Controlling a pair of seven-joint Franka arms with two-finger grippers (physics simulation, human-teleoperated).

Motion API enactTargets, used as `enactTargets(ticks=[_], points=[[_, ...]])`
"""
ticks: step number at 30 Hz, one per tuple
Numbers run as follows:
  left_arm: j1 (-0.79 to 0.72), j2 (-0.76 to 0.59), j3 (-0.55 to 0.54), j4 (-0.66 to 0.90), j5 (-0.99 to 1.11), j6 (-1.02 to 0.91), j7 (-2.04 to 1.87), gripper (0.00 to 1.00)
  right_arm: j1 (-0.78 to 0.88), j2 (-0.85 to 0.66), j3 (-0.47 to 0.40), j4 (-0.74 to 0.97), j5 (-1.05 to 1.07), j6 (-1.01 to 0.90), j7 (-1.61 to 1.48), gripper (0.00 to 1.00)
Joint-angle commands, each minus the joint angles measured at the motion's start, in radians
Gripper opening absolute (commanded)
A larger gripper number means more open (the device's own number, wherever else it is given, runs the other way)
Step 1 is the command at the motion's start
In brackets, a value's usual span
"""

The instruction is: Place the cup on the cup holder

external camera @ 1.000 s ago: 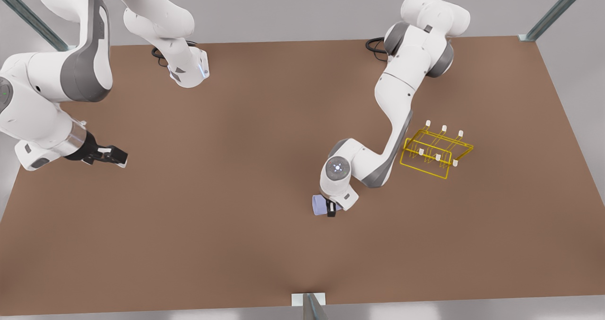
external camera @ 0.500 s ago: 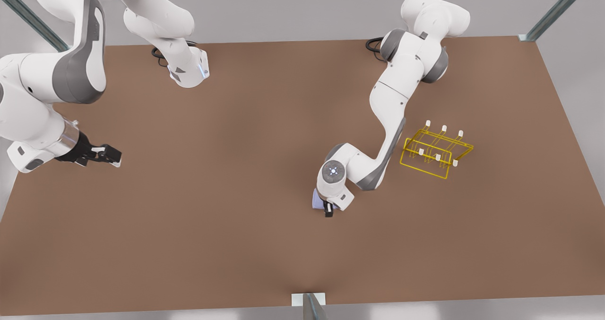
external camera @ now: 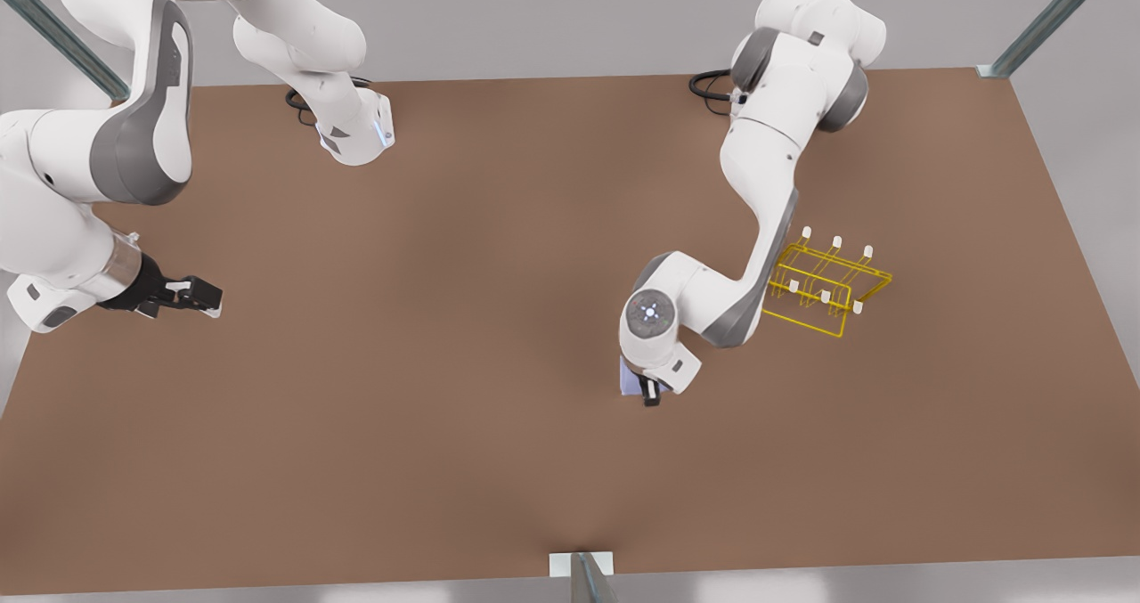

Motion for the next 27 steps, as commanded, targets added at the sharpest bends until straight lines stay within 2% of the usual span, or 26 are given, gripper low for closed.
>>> enactTargets(ticks=[1, 5, 11, 17, 20, 27], points=[[-0.008, -0.005, 0.006, 0.0, 0.184, -0.422, 0.107, 0.81, 0.0, -0.001, 0.0, 0.0, 0.001, 0.0, -0.038, 1.0], [-0.061, 0.001, 0.009, -0.012, 0.497, -0.882, 0.074, 0.82, 0.0, 0.013, 0.0, 0.002, 0.001, 0.0, -0.035, 1.0], [-0.062, 0.01, 0.008, -0.038, 0.388, -1.07, -0.08, 0.84, 0.0, 0.019, 0.0, 0.002, 0.0, 0.0, -0.031, 1.0], [-0.076, 0.003, -0.003, -0.037, 0.357, -1.18, -0.146, 0.84, 0.0, 0.022, 0.0, 0.002, 0.001, 0.0, -0.031, 1.0], [-0.09, 0.003, 0.0, -0.035, 0.366, -1.177, -0.153, 0.84, 0.0, 0.037, 0.0, 0.019, 0.0, -0.001, -0.031, 1.0], [-0.084, 0.018, 0.006, -0.04, 0.488, -1.025, -0.13, 0.84, 0.0, 0.042, 0.0, 0.027, -0.003, 0.0, -0.029, 1.0]])
